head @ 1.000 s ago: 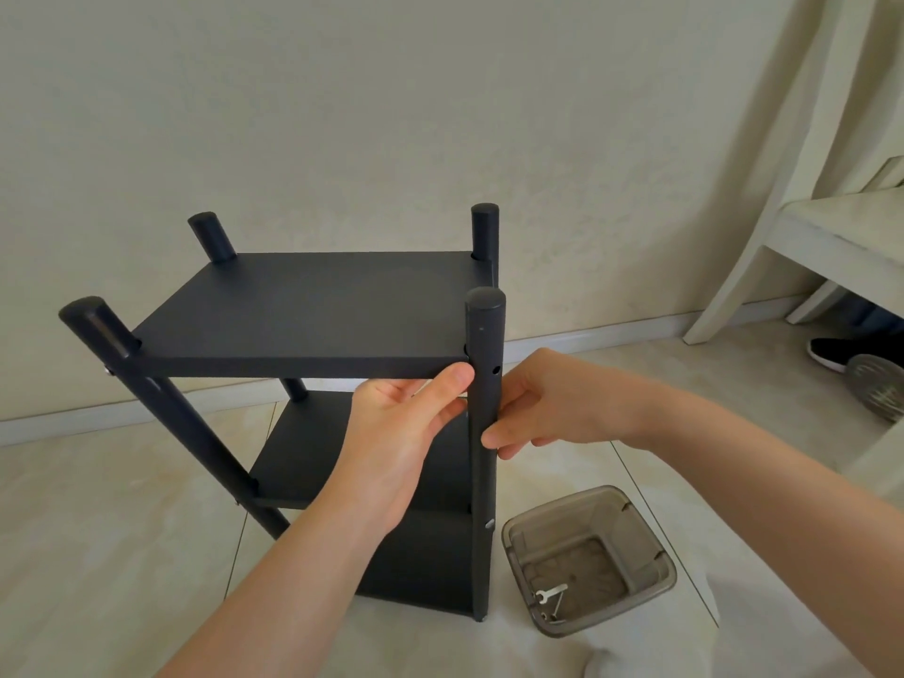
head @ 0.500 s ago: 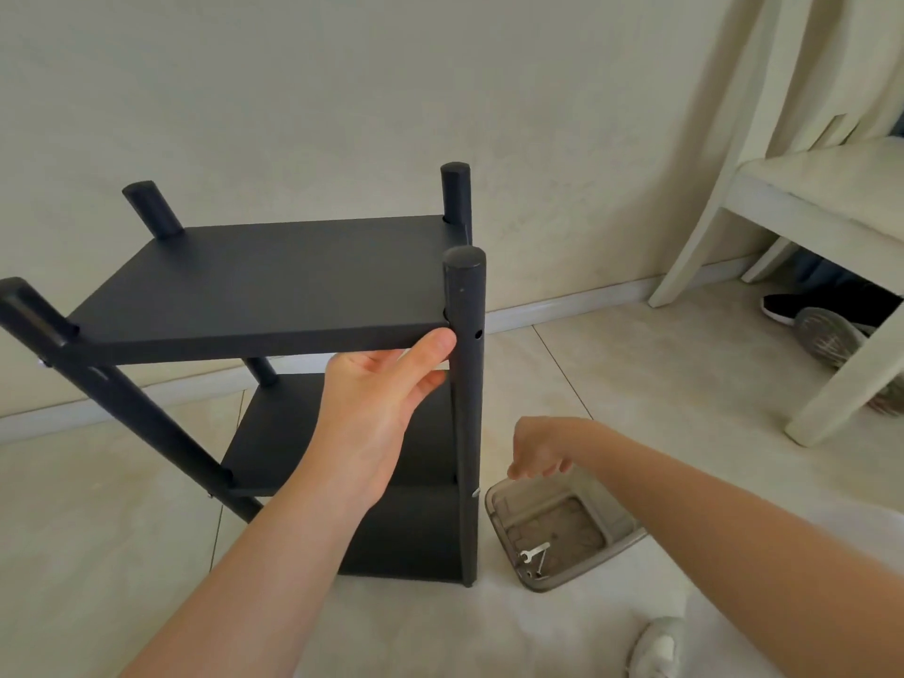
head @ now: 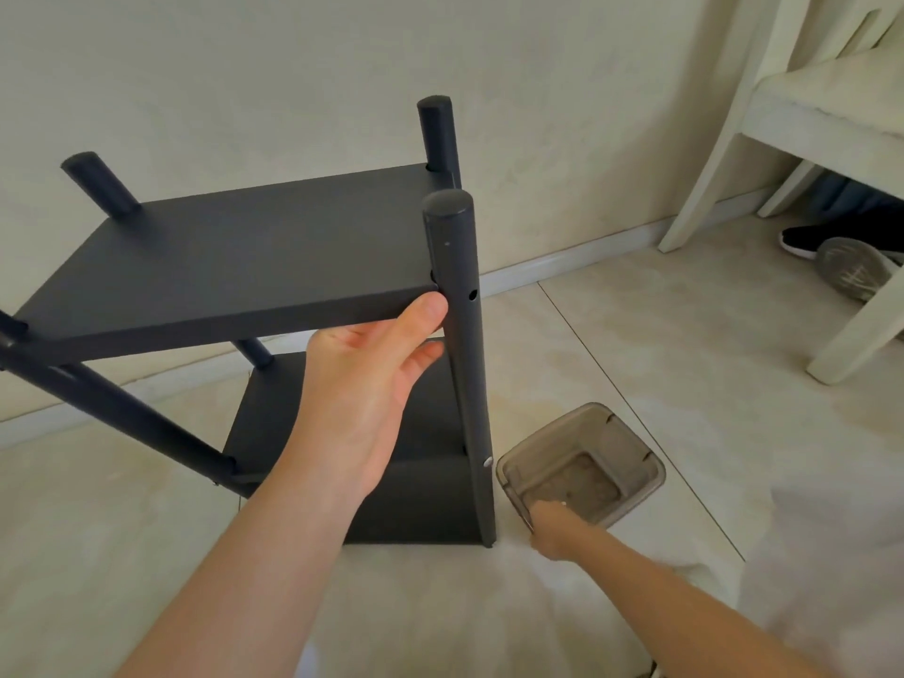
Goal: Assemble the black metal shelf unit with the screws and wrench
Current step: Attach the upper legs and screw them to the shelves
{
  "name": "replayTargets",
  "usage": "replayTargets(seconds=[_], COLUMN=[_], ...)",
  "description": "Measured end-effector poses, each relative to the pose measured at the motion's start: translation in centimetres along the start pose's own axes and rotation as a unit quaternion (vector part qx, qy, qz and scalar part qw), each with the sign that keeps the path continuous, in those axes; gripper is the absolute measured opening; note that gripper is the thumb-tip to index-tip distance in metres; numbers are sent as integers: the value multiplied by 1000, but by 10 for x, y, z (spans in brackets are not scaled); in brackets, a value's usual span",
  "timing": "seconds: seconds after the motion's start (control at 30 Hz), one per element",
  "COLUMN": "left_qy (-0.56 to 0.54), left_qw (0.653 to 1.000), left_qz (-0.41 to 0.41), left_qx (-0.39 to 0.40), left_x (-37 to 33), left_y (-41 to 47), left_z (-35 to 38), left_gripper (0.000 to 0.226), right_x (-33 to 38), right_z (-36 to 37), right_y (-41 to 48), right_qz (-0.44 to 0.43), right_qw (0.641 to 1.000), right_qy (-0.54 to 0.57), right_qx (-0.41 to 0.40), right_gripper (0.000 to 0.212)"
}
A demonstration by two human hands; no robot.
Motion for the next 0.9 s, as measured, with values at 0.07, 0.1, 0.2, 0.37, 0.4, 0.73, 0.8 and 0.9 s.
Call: replayTargets(seconds=[0.07, 0.1, 0.2, 0.37, 0.4, 0.73, 0.8, 0.9], left_qy=[0, 1, 7, 10, 14, 29, 29, 34], left_qw=[1000, 1000, 1000, 1000, 1000, 999, 999, 999], left_qz=[-3, -3, -3, 0, 1, -7, -7, -12], left_qx=[-4, -6, -8, -1, 0, -11, -13, -25], left_x=[0, 0, 0, 1, 1, -2, -1, 0], left_y=[0, 0, 1, 0, 0, -3, -3, -2], left_z=[0, 0, 0, -1, -1, 0, 0, -1], left_gripper=[12, 11, 10, 10, 10, 9, 9, 9], right_x=[-3, -4, -8, -27, -31, -48, -49, -46], right_z=[-3, -5, -10, -14, -15, -30, -28, -13], right_y=[-2, -5, -14, -23, -26, -21, -10, 4], right_qz=[-11, -8, -9, -11, -15, -39, -21, 13], right_qw=[999, 997, 989, 983, 983, 998, 1000, 1000], right_qy=[-37, -57, -133, -167, -169, -11, -6, -5], right_qx=[31, 42, 58, 72, 64, 53, -12, -15], right_gripper=[33, 24, 15, 32, 30, 20, 31, 32])
Point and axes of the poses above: each hand's wrist, its own y-axis towards the middle knuckle, its own z-axis out of the palm, x = y × z, the point moved 3 cm from there along y, towards the middle knuckle, and after that the axes turned 15 degrees about y, right-handed, at the moved point
